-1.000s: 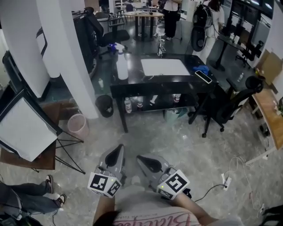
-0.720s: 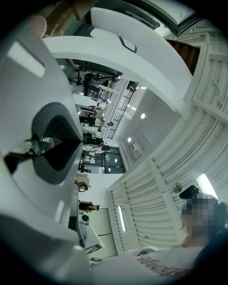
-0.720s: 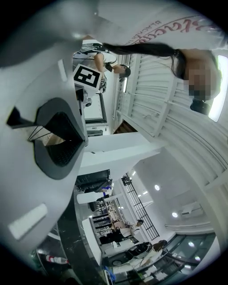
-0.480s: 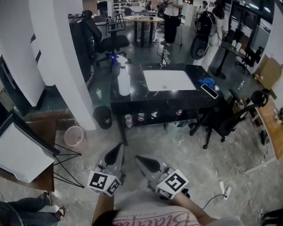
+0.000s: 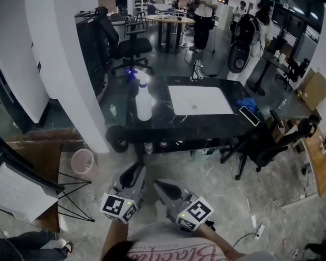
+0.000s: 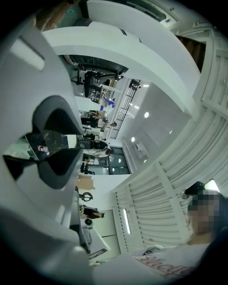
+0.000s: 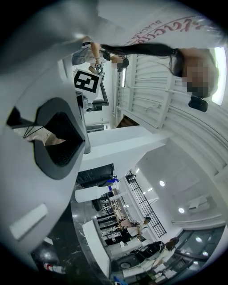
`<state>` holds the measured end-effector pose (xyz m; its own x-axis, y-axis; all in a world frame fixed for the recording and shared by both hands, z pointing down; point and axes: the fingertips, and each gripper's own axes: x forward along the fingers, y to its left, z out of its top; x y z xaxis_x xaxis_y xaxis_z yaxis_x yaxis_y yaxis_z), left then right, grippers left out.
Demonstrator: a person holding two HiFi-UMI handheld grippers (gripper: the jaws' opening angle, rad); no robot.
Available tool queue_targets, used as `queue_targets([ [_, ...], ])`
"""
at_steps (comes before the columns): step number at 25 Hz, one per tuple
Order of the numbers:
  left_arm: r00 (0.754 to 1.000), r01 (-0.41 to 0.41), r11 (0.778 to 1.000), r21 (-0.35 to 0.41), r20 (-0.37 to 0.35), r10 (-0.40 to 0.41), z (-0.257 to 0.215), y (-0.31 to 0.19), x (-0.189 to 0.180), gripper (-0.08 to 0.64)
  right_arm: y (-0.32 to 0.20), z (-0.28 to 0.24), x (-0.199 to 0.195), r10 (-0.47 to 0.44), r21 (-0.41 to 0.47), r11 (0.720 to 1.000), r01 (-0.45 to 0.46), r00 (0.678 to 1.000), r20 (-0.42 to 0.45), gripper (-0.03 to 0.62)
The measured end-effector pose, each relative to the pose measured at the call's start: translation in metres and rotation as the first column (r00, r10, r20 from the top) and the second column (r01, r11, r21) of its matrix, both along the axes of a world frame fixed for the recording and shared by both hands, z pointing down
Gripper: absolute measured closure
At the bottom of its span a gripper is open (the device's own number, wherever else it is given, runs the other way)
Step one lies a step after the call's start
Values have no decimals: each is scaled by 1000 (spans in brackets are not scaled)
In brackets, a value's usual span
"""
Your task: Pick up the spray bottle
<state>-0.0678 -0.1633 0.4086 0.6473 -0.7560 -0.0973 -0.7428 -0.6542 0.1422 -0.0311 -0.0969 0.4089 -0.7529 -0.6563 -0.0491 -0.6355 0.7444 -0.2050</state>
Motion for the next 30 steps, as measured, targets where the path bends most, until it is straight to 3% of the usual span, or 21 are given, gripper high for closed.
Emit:
queue_targets([
  [3, 1000, -18, 1000, -15, 16, 18, 4, -32, 9, 430, -30, 1, 6, 1, -4, 1000, -1, 1000, -3, 591],
  [8, 998, 2, 1000, -22, 63, -1, 7, -97, 20, 286, -92, -11, 16, -14, 12, 1000, 13, 1000, 12, 591],
  [14, 988, 48, 998, -32, 145, -43, 21, -182, 26, 21, -170, -17, 18, -60, 19, 998, 60, 998, 1, 591],
  [22, 980, 119, 987, -109, 172, -99, 59, -268, 24, -29, -244, -18, 39, -47, 9, 999, 47, 999, -4, 591],
  [30, 974, 96, 981, -168, 221, -58, 87, -324, 35, -29, -274, -10, 56, -4, -21, 1000, 4, 1000, -3, 591],
])
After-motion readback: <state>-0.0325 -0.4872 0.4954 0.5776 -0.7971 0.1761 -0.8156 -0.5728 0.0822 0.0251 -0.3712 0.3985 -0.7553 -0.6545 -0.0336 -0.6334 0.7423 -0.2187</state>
